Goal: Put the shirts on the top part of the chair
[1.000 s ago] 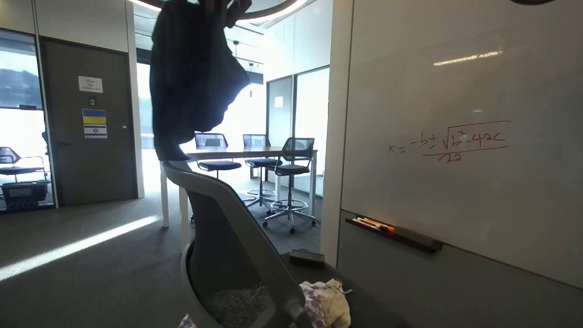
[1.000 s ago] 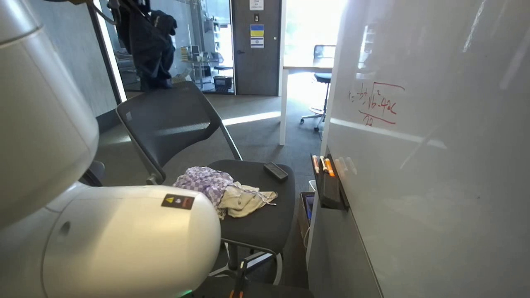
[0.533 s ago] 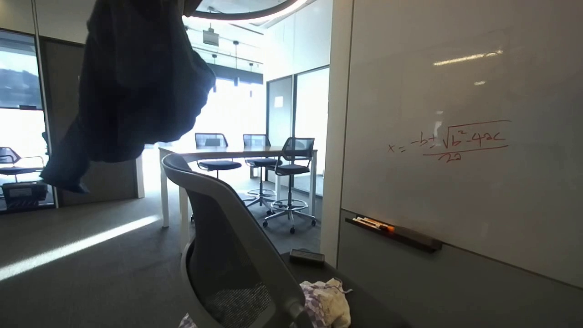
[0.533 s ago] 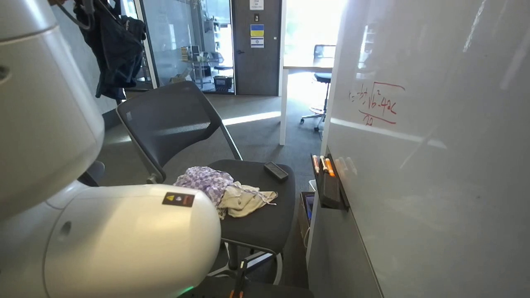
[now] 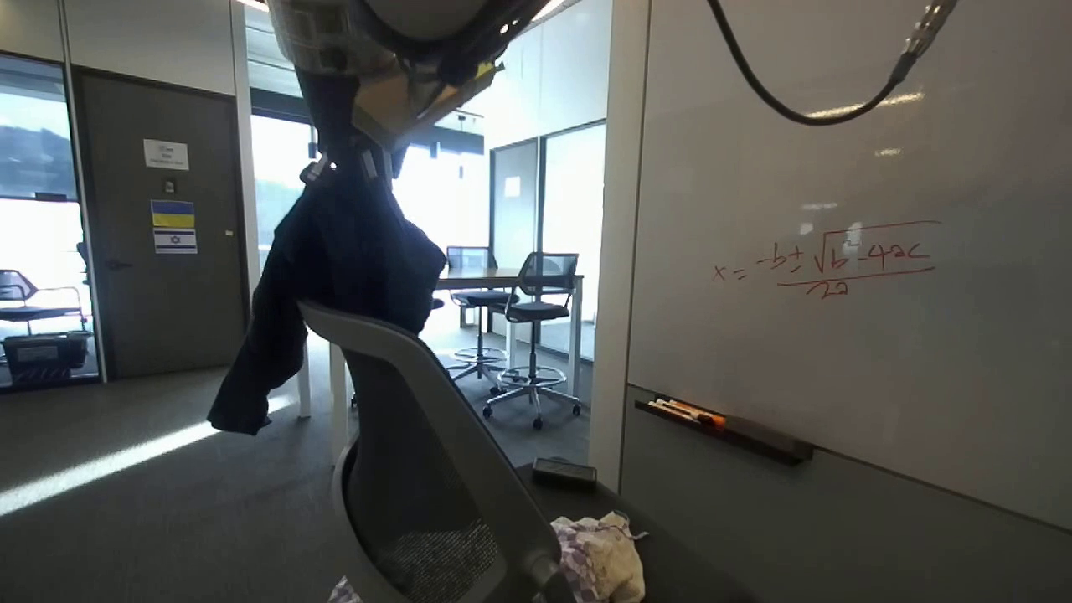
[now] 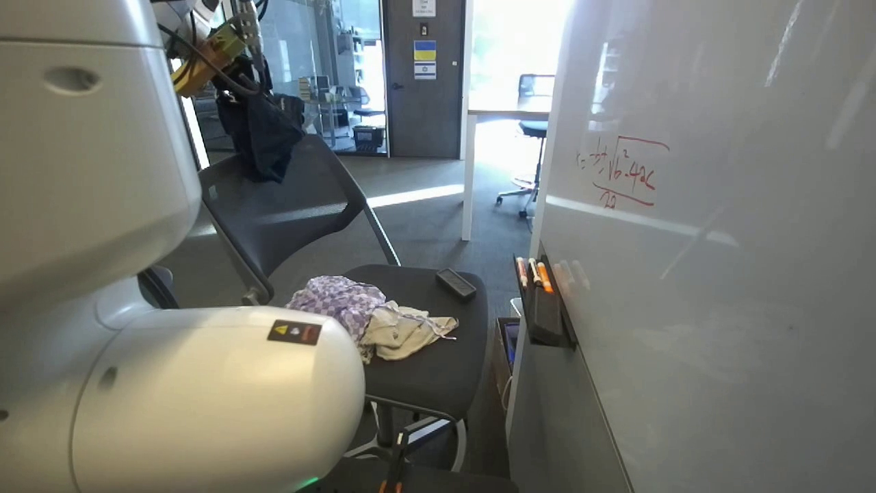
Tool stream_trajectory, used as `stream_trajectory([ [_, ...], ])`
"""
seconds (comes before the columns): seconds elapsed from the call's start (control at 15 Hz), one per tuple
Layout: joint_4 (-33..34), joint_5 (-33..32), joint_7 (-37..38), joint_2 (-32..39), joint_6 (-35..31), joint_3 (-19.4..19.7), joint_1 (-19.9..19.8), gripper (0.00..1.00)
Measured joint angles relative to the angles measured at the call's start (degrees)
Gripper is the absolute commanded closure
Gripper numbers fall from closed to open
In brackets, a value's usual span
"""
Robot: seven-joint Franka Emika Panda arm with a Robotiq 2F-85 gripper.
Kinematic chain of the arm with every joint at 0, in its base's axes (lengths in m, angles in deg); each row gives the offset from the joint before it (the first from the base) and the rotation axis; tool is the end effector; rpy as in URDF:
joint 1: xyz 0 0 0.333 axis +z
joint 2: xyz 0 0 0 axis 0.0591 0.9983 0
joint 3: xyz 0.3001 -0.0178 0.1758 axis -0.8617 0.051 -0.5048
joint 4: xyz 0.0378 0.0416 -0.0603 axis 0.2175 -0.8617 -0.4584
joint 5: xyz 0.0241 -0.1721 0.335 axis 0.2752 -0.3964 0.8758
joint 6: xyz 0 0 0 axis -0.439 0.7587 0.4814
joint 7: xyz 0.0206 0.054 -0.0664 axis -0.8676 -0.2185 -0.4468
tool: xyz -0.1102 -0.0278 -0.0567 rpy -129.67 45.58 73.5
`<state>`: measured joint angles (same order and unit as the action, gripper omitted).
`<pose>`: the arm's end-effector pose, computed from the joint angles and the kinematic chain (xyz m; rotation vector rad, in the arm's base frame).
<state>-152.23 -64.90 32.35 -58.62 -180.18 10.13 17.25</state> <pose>0.5056 0.3069 0.5683 2.3853 0.6623 0.8304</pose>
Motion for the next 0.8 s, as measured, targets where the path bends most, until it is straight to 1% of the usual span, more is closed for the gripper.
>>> stream_trajectory([
  [0.07, -0.3, -1.1, -0.1, 0.5, 0.8, 0.3, 0.3, 0.96],
  [0.13, -0.6, -1.4, -0.6, 0.7, 1.4, 0.5, 0.6, 0.66],
  [0.2, -1.0, -1.4, -1.4, 0.8, 1.9, 0.7, 0.9, 0.64],
  [0.33, -1.7, -1.3, -2.6, 1.0, 2.5, 1.0, 1.4, 0.5],
  [0.53, -2.6, -1.2, -5.0, 1.0, 2.5, 2.0, 1.6, 0.28],
  [0.6, -2.8, -0.6, -6.3, 1.0, 2.4, 2.5, 1.6, 0.21],
  [0.67, -3.0, 0.1, -7.5, 1.0, 2.3, 3.0, 1.5, 0.12],
  [0.8, -3.1, 2.4, -10.2, 1.0, 2.3, 4.2, 1.3, 0.0],
])
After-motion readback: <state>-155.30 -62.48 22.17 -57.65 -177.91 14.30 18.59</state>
